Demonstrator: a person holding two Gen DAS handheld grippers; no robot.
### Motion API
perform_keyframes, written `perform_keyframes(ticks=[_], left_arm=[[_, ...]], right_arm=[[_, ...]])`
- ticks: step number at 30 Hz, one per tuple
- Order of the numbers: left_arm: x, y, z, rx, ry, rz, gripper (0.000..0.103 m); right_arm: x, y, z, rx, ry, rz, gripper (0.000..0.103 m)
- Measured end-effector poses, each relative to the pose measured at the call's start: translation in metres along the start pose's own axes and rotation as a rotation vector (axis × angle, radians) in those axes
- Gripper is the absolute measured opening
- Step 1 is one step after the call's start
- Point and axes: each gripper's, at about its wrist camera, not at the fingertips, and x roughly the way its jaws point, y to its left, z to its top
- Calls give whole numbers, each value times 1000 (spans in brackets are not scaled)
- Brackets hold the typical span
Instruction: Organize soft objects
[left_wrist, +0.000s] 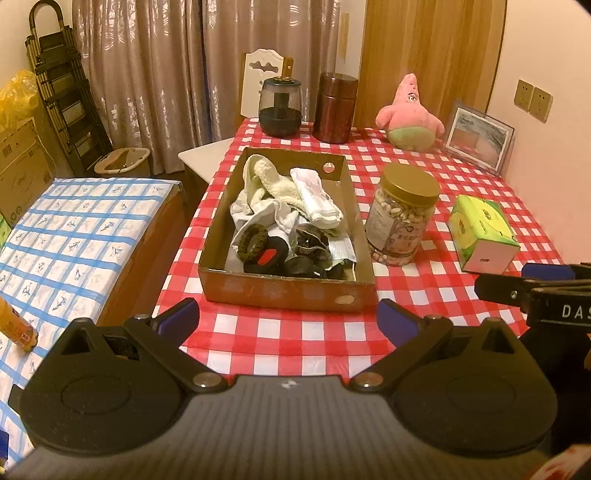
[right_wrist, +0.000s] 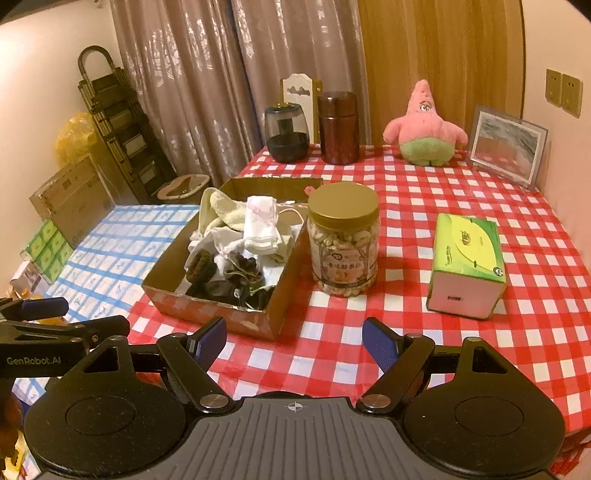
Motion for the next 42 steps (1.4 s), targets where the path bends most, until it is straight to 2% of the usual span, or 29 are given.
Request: perform_keyframes(ticks=[42], left_arm=[[-3,-4,5,-8,-8,-2,102]], right_arm=[[0,0,-1,-5,-3,-1,80]])
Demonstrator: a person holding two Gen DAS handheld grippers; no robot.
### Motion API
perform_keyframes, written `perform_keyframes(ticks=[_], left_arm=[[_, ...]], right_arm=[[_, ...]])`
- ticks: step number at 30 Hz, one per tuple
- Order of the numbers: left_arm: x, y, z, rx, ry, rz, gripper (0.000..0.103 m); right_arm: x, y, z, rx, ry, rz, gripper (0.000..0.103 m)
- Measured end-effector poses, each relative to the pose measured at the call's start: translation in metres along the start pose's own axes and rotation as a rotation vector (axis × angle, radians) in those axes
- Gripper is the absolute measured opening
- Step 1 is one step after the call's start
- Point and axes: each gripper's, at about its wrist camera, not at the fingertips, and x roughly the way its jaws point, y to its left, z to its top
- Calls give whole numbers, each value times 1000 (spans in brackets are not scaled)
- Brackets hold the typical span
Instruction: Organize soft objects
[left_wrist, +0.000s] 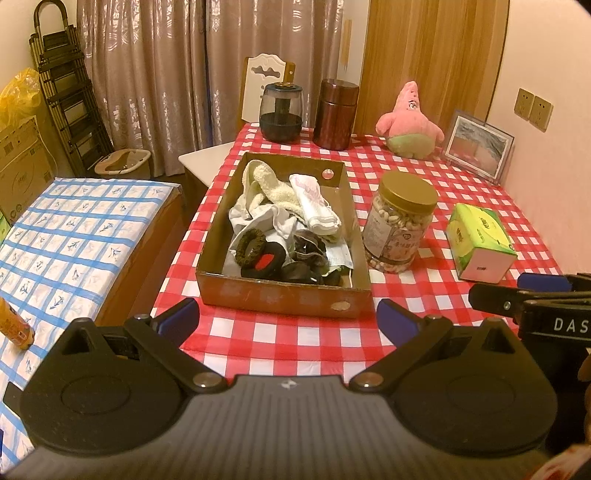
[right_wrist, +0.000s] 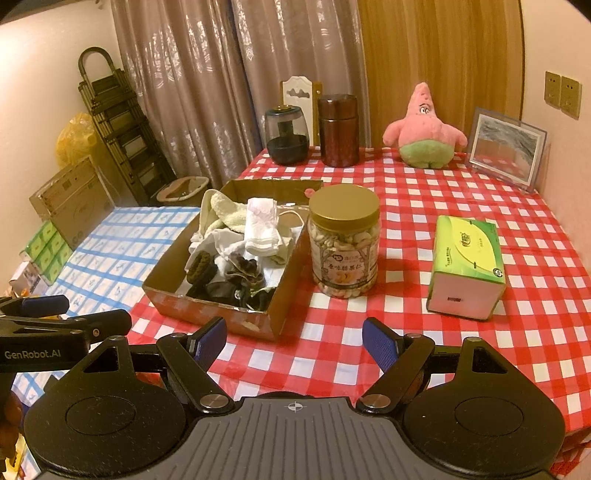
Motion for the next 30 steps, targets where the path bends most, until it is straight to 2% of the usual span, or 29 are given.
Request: perform_keyframes(ticks=[30], left_arm=[[-1,-2,-1,-3,-3,-4,102]], right_arm=[[0,-1,0,0,0,1,80]])
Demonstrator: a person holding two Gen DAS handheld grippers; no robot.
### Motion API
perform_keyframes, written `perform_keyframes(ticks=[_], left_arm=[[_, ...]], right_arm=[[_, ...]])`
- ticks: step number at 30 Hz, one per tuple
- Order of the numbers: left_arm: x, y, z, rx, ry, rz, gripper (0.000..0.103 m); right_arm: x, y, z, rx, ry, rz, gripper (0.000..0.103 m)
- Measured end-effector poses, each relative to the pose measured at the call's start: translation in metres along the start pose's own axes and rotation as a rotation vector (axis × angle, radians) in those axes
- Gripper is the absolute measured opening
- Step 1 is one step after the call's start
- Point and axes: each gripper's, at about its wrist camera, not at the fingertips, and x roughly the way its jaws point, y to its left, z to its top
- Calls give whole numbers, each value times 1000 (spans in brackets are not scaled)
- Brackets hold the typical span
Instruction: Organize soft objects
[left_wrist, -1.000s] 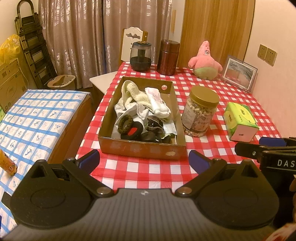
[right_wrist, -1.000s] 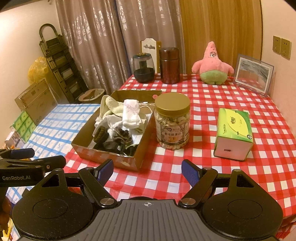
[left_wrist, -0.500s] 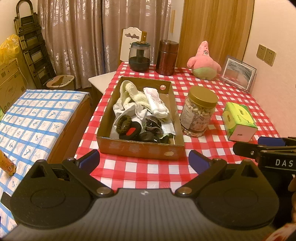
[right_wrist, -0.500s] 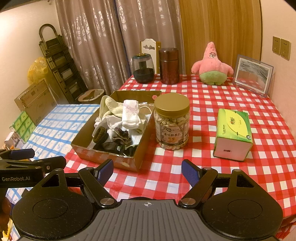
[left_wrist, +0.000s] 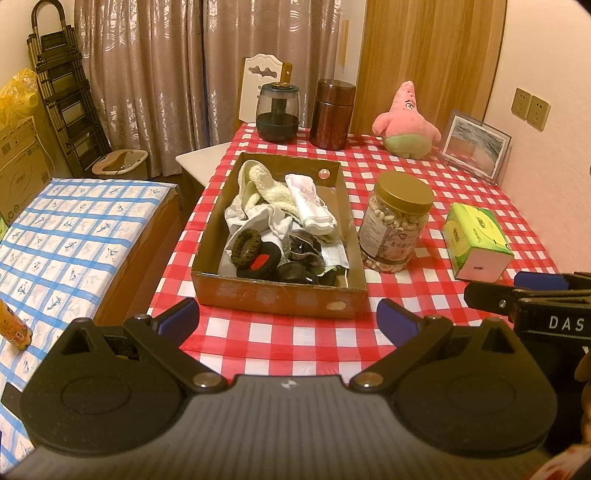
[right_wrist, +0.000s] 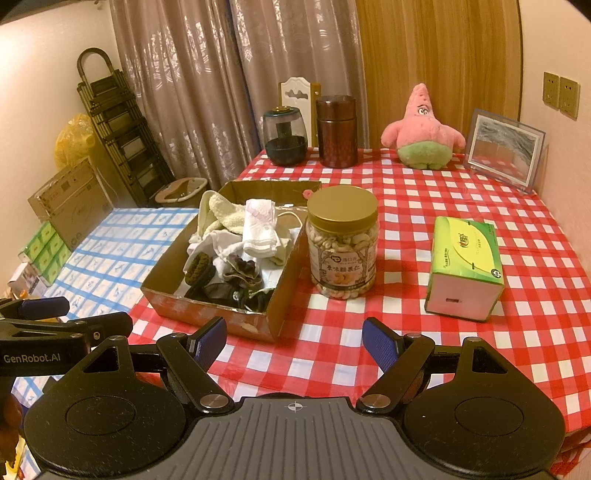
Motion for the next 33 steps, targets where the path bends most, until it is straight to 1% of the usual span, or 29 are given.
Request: perform_keyframes(ticks=[25,28,33], left_arm=[[0,1,-1,-1,0,-3,102],[1,-4,0,-1,-1,-14,102],[3,-9,0,-13,-11,-12,102]], right_arm=[[0,0,-1,0,0,-1,80],[0,0,-1,-1,-1,-1,80],[0,0,-1,0,0,-1,80]])
